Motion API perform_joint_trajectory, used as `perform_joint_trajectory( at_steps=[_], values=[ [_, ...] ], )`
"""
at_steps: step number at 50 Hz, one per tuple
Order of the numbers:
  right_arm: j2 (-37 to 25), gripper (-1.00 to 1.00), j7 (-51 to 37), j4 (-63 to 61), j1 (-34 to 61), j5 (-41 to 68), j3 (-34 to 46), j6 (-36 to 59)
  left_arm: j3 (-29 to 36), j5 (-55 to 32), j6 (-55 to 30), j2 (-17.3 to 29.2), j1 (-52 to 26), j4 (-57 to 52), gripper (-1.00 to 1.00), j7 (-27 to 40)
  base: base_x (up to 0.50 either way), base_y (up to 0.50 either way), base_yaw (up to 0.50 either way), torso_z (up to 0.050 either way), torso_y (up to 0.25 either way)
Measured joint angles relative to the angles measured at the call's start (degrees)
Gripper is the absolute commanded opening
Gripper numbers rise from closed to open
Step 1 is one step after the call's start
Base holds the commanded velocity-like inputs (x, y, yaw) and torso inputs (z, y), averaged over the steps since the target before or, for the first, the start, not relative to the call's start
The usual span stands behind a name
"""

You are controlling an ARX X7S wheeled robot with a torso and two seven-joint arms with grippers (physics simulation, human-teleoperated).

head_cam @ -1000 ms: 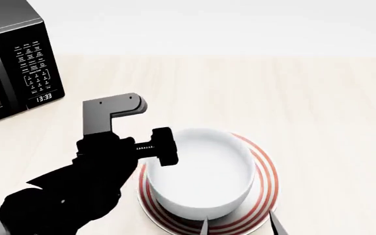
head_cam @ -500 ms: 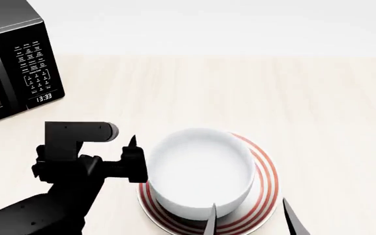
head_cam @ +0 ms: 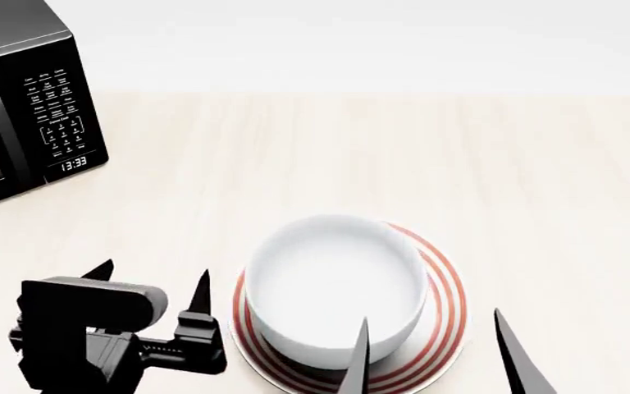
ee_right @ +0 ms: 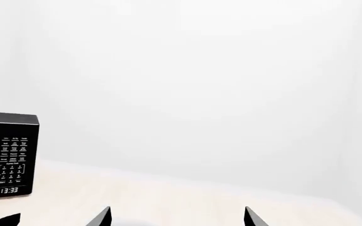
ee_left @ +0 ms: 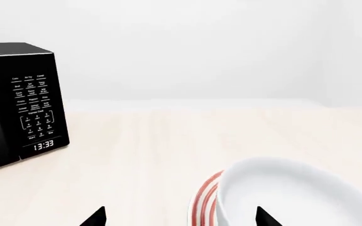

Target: Pick up the white bowl and put it on the plate.

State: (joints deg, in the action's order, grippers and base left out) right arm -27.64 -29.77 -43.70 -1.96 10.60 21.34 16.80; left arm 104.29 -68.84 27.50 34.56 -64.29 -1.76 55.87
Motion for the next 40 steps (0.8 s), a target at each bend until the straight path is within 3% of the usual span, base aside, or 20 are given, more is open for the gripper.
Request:
perform_joint_trajectory(
  at_steps=[31, 40],
  values=[
    [-2.34, 1.0, -3.01, -13.06, 1.29, -1.07, 0.45, 7.66, 2.94, 23.61, -6.29, 10.6, -1.36, -25.92, 1.0, 21.32, 0.0, 0.0, 0.0, 0.0, 0.0],
    [-10.02, 1.0, -12.89, -14.96, 7.07, 2.94, 7.87, 6.14, 2.89, 28.24, -9.51, 12.81, -1.9, -32.18, 1.0, 25.73, 0.0, 0.0, 0.0, 0.0, 0.0]
  ],
)
